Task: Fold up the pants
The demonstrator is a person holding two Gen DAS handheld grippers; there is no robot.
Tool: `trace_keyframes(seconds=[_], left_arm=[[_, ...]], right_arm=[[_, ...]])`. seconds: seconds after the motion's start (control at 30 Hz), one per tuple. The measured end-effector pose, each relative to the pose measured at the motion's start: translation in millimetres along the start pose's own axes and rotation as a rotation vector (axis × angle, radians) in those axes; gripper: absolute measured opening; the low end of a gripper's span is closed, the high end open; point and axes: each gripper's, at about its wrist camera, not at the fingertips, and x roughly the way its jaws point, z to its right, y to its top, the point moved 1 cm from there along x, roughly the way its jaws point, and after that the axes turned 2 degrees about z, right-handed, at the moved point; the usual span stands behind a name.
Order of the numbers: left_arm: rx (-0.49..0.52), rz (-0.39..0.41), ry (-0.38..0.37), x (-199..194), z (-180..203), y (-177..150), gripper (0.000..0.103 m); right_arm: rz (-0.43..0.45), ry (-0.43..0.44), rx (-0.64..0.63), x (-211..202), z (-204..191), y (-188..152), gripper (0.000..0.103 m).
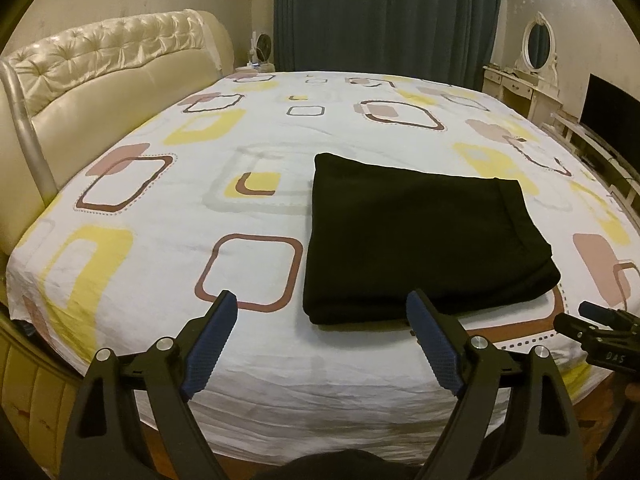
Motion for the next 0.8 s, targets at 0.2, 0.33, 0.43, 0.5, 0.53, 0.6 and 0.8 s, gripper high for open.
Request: trace_keyframes(seconds=[0.2, 0.33, 0.43, 0.5, 0.53, 0.6, 0.8], left_arm=[[-0.015, -0.017, -0.009, 1.9, -3.1, 0.8, 0.085], [-0.017, -0.020, -0.005, 2.3, -3.2, 0.8, 0.085], [-0.012, -0.028, -0.008, 3.1, -2.8, 0.4, 0.085], [-0.013, -0.031, -0.007, 3.9, -3.0, 0.1, 0.085], [-0.014, -0.033, -0.007, 4.0, -3.2, 0.1, 0.085], [-0.012, -0.033, -0.005, 4.2, -3.2, 0.1, 0.085], [-0.011, -0.033, 0.003, 5.9, -3.9, -0.3, 0.085]], right_arm=[[-0.003, 0.001, -0.002, 0.6, -1.2, -0.8, 0.090], [-0.008, 0.003, -0.004, 1.2, -2.1, -1.7, 0.090], [-0.009, 0.003, -0.005, 1.6, -2.2, -1.9, 0.090], [-0.012, 0.005, -0.007, 2.2, -2.5, -2.3, 0.090], [-0.012, 0.005, -0.007, 2.4, -2.6, -2.4, 0.090], [-0.014, 0.006, -0.008, 2.7, -2.9, -2.7, 0.090], [-0.015, 0.006, -0.009, 3.3, -3.2, -3.2, 0.090]])
